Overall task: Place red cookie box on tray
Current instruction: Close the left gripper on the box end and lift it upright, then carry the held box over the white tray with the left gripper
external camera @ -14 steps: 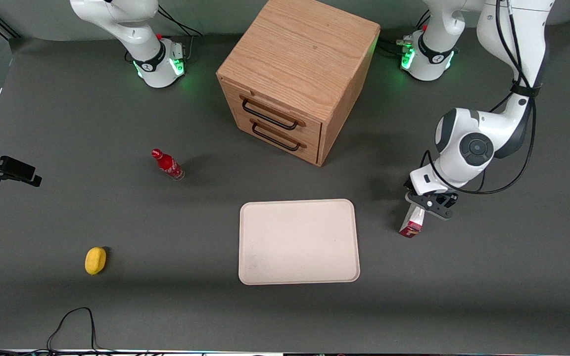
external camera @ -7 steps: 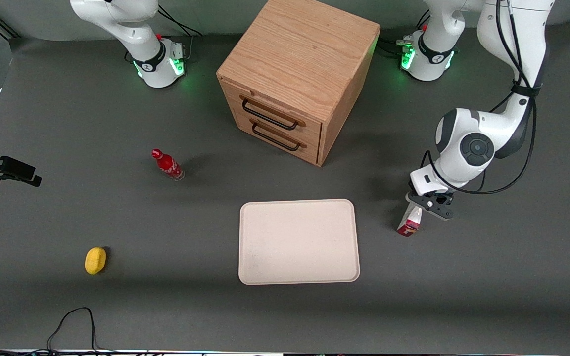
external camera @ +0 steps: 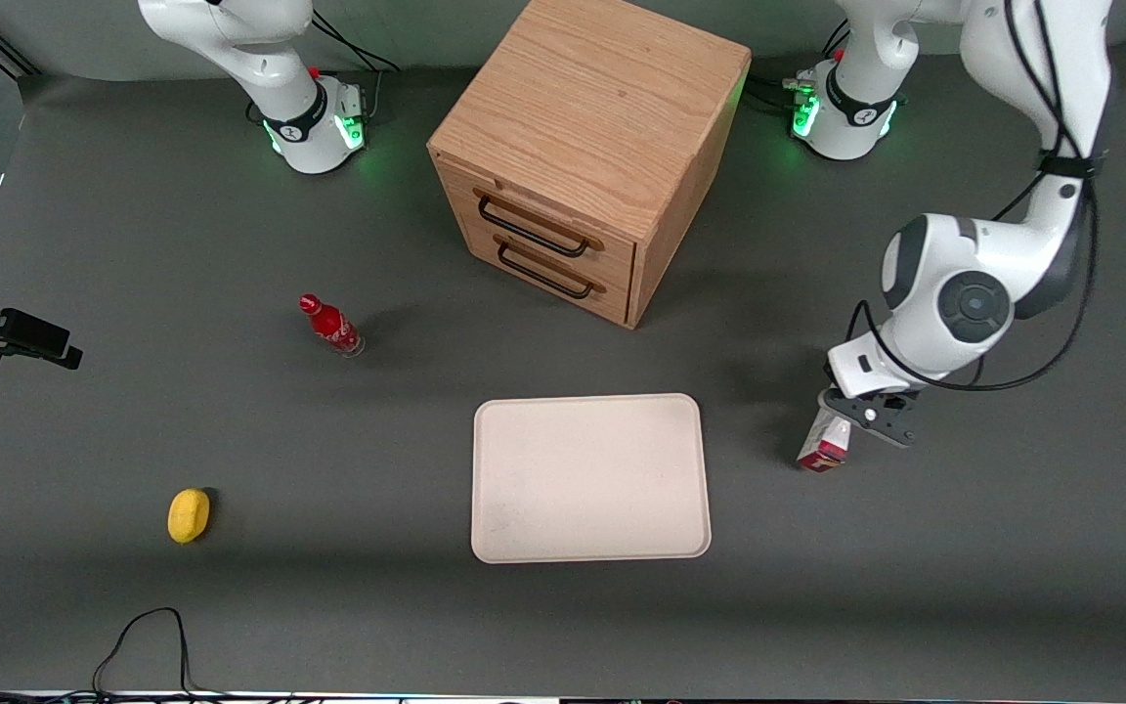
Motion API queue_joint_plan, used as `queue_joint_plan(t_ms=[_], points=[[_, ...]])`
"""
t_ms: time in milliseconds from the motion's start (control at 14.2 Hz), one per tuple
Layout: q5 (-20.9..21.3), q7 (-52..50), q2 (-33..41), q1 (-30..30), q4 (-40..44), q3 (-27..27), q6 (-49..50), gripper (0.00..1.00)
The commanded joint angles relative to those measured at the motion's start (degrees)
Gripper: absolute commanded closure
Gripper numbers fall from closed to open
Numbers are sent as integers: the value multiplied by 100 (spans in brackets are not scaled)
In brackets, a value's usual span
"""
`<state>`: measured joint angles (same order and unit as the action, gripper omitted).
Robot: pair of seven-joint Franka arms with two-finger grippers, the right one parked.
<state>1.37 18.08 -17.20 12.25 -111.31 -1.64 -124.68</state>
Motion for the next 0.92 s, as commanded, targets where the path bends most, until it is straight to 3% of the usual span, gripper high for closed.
queue_joint_plan(t_ms=[0,424,848], points=[[56,47,94,6,1266,-20,1617,100],[4,73,252,-108,3701,-47,4520,100],[-31,-6,165,-91,4274,-47,4664,100]])
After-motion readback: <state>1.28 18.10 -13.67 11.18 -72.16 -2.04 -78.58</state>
